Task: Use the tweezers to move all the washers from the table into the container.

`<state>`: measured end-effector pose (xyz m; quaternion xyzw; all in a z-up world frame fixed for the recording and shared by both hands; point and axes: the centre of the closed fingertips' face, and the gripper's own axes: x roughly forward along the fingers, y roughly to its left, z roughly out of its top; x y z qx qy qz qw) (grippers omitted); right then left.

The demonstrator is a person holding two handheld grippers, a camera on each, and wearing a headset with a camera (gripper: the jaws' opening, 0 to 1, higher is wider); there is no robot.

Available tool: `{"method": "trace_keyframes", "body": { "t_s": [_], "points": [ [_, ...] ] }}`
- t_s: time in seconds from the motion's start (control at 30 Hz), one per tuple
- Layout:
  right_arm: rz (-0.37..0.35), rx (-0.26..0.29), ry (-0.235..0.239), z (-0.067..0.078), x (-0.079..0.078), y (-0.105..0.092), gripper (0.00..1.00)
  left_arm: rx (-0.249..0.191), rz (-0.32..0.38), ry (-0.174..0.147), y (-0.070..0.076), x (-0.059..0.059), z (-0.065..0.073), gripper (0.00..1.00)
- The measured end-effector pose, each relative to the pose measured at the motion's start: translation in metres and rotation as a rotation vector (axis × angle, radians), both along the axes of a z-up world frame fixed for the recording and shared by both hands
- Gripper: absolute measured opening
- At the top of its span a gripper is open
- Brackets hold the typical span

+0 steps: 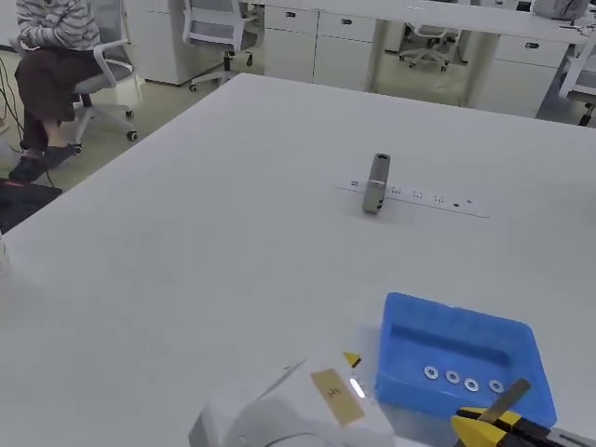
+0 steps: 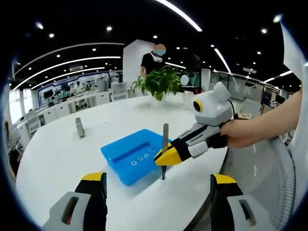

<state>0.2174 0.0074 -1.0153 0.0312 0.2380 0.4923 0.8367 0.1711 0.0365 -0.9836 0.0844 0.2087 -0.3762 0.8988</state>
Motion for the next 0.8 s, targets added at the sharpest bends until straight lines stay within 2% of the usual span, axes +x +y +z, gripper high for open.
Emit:
{"method": "trace_keyframes", "body": {
  "t_s": [0.4, 0.5, 0.8],
  "points": [
    [0.002, 0.091, 0.003, 0.02, 0.003, 0.012, 0.03, 0.001, -0.007, -0.004, -0.001, -0.001, 0.001, 0.9],
    [-0.006, 0.128, 0.0, 0.029, 0.008, 0.015, 0.03, -0.006, -0.003, -0.007, 0.0, 0.0, 0.002, 0.9],
    [-0.028, 0.183, -0.02, 0.047, 0.024, 0.022, 0.03, -0.01, -0.006, -0.017, -0.001, 0.0, 0.004, 0.9]
  ]
}}
